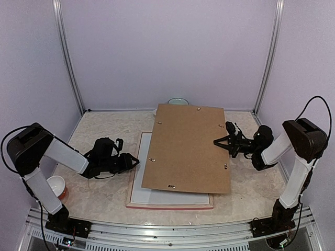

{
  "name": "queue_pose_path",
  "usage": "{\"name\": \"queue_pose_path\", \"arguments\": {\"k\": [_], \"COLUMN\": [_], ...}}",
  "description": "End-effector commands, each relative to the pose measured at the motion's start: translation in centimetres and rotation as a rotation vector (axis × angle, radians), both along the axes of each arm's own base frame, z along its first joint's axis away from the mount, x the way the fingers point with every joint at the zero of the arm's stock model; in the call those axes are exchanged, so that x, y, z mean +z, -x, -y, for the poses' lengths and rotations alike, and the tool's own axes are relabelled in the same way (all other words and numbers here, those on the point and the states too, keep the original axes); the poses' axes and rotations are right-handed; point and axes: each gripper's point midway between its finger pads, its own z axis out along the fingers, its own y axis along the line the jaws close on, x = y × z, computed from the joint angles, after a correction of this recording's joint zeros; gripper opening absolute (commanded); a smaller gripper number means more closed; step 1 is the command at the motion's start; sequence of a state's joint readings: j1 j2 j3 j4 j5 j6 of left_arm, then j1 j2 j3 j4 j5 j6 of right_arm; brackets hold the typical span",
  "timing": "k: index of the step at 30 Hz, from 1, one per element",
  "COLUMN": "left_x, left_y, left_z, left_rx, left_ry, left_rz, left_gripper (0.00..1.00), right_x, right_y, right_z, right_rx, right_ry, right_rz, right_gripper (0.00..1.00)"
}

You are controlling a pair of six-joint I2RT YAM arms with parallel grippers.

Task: Put the photo into the frame
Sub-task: Move the frame body to the center of the board, then place the backboard on the frame body.

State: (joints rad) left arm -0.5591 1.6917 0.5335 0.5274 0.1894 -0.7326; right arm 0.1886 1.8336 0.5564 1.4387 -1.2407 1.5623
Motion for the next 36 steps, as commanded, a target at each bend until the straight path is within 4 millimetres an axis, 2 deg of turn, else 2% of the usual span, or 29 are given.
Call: {"name": "queue_pose_path", "arguments": {"k": [1,10,15,17,27,36], "left_x": [0.2,1.5,1.8,2.0,2.5,2.0], "left_y": [0.6,0.1,0.0,0.0,0.1,0.6], "left_z": [-0.8,-2.4,-2.8,-2.9,-3.1,-3.6], "left_rx": [0.009,0.057,0.067,0.07,0.077,0.089], "left_ry": [-0.026,-0.012,-0.005,-0.002,0.005,0.005], "left_rz": [-0.023,0.01,0.02,0.024,0.037,0.029], "left_gripper": [0.52,0.73,0.94,0.99,0.99,0.99], "right_x": [1.0,-0.1,-0.9,-0.9,-1.9,-2.3], "right_y": [0.2,-0.1,-0.2,-0.2,-0.7,-0.9], "right_z": [0.4,0.2,-0.3,-0.4,-1.7,-3.1], "right_rx": [-0.004,-0.008,-0.003,0.0,0.019,0.05], "right_ry": [0.004,0.032,0.051,0.053,0.094,0.115], "right_rz": [0.07,0.047,0.035,0.034,0.016,0.013], "right_gripper": [0.0,0.0,0.0,0.0,0.0,0.0]}}
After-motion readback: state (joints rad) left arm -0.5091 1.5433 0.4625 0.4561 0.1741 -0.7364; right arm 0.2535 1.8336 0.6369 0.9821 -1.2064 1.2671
